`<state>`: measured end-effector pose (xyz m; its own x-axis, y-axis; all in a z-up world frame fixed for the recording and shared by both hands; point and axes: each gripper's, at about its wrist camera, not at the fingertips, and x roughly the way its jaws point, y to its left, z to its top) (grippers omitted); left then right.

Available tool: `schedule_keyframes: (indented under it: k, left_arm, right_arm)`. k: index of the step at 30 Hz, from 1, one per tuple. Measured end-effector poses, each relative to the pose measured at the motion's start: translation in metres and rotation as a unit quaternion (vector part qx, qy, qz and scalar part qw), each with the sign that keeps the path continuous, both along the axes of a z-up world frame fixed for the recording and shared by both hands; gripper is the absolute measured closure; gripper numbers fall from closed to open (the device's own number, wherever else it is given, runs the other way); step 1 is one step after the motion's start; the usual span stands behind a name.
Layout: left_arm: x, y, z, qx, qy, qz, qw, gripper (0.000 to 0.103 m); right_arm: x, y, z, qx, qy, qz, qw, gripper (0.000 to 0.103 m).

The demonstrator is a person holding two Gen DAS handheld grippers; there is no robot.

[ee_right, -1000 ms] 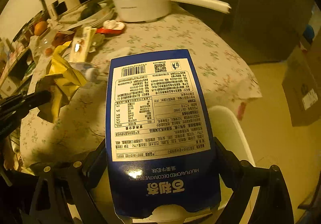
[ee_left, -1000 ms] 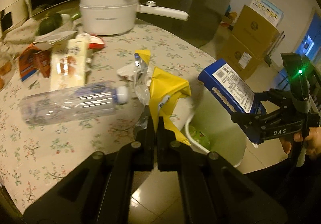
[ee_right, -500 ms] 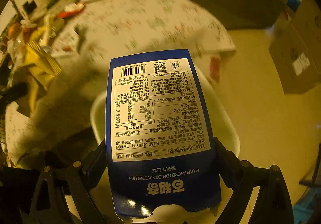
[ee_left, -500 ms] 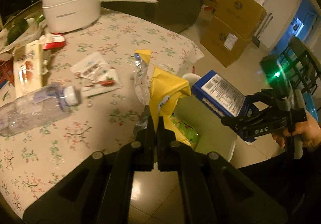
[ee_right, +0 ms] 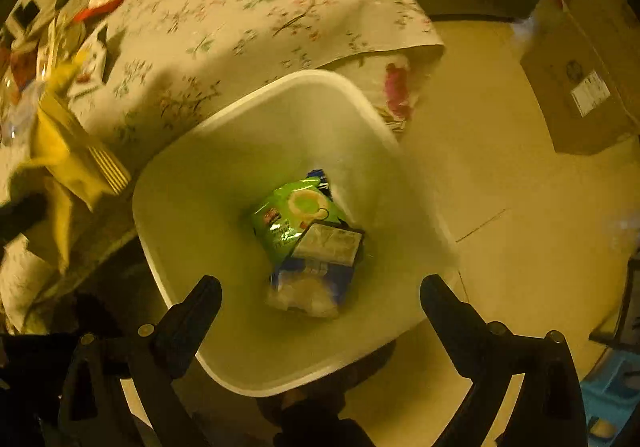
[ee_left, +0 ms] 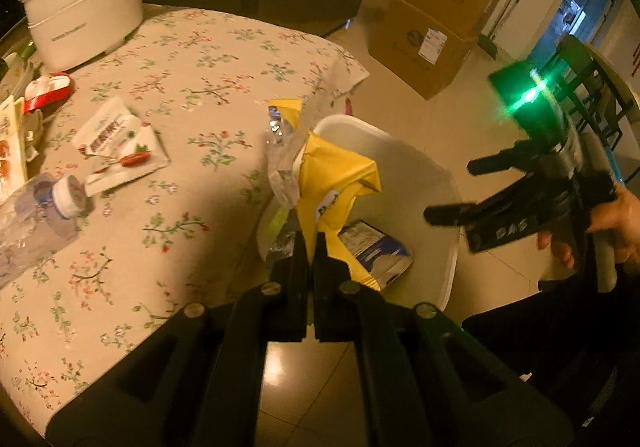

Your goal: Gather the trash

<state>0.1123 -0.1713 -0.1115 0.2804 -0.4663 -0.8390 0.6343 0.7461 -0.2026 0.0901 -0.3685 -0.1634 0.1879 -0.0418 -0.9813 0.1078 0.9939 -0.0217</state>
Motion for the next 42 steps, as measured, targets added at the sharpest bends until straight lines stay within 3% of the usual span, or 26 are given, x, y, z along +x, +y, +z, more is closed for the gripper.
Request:
schedule_keyframes:
  k: [9, 10, 11, 12, 14, 31, 35, 42]
  left_arm:
    - [0.0, -0.024, -0.017, -0.006, 0.025, -0.035, 0.9991, 0.099]
    - [0.0, -0.026, -0.019, -0.01, 0.026, -0.044, 0.9987, 0.095]
    - [-0.001, -0.027, -0.02, -0.007, 0.02, -0.043, 0.9988, 0.08]
    - [-0.001, -0.028, -0.019, 0.004, 0.007, -0.035, 0.9994, 0.058]
    - [-0.001, -0.024, -0.015, 0.0, -0.007, -0.024, 0.9997, 0.043]
    - [0.008, 0.037, 0.003, 0.008, -0.022, 0.048, 0.9986, 0.033]
    - [0.009, 0.054, 0.01, 0.01, -0.031, 0.072, 0.9969, 0.025]
    - [0.012, 0.084, 0.024, 0.017, -0.063, 0.12, 0.9906, 0.019]
  right_arm:
    - [-0.005, -0.017, 0.021, -0.001, -0.025, -0.028, 0.999, 0.002]
    - [-0.004, -0.017, 0.021, -0.001, -0.025, -0.028, 0.999, 0.002]
    - [-0.005, -0.017, 0.021, -0.002, -0.025, -0.028, 0.999, 0.002]
    - [-0.004, -0.016, 0.022, -0.002, -0.025, -0.027, 0.999, 0.002]
    - [-0.005, -0.015, 0.022, -0.002, -0.028, -0.025, 0.999, 0.002]
    - [0.005, 0.007, 0.035, -0.006, -0.05, -0.003, 0.999, 0.002]
    - [0.01, 0.019, 0.041, -0.009, -0.06, 0.004, 0.998, 0.002]
    - [0.021, 0.045, 0.064, -0.009, -0.104, 0.017, 0.994, 0.002]
